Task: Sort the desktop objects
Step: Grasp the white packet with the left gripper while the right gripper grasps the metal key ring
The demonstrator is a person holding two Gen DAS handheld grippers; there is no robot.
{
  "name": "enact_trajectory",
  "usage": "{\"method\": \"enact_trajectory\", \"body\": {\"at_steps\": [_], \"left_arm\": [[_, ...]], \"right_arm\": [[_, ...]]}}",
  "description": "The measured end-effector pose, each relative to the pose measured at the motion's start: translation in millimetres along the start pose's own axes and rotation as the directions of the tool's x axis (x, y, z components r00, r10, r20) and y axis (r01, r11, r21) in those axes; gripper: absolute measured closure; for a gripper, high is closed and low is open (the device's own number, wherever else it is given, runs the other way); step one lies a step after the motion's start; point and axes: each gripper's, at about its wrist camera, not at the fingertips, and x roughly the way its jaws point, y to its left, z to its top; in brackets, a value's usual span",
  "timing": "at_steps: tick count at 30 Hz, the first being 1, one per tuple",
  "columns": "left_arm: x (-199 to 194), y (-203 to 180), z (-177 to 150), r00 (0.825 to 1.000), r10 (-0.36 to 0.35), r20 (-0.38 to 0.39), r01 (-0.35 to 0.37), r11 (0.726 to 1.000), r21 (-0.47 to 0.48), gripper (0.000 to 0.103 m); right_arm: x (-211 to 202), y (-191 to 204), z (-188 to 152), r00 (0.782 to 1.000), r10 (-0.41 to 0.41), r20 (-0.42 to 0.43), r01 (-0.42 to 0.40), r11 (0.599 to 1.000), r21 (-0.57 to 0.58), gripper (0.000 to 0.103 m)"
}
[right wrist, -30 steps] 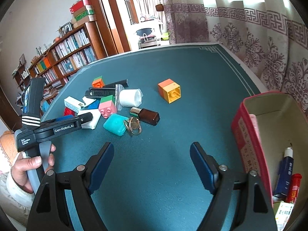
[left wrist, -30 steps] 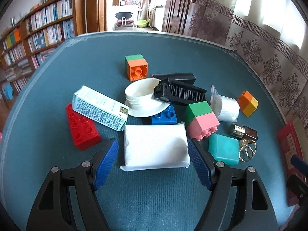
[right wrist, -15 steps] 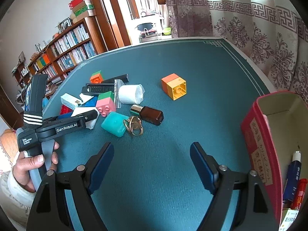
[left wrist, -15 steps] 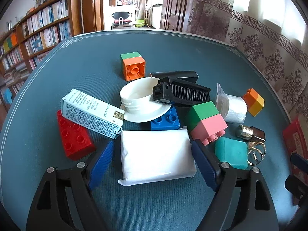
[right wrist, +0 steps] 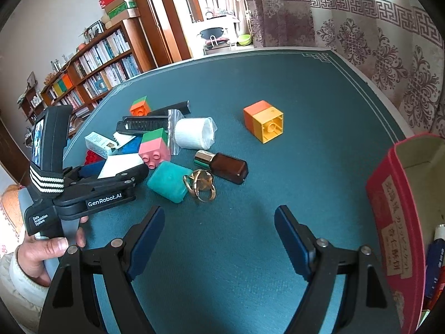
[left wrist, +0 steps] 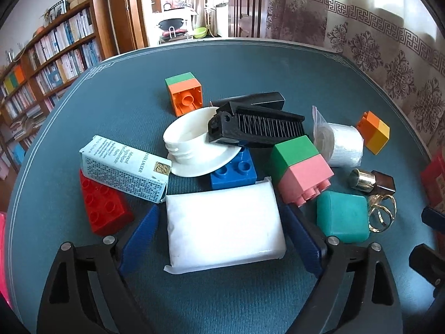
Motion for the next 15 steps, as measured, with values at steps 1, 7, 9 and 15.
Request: {"method": "enact_trajectory", "body": {"at_steps": [1,7,9,15], "left_arm": [[-0.1,-0.4,-0.2,1.000,0.000,0.000,0.000,1.000,0.001,0.011],[-6.1,3.6,-2.2,1.000,-0.006,0.020,0.006,1.000,-0.012,0.027],[-8.9,5.2,-4.3,1.000,-0.012,0.022,0.012,1.000,-0.014,0.028],[-19.9,12.8,-13.6,0.999,-0.030,0.031,0.032,0.998,-0.045,0.028]], "right_arm": [[1.0,1.2,0.0,1.000,0.001,-0.001,-0.001,1.000,-0.004,0.019],[8.2,8.3,0.5,1.000,-0.007,-0.006,0.007,0.999,-0.034,0.029],[11.5,9.0,1.5,1.000,-0.013,-0.012,0.012,0.999,-0.039,0.037],[18.4,10.7,6.2,1.000,-0.016,-0.016,0.015,0.999,-0.044,0.048]]}}
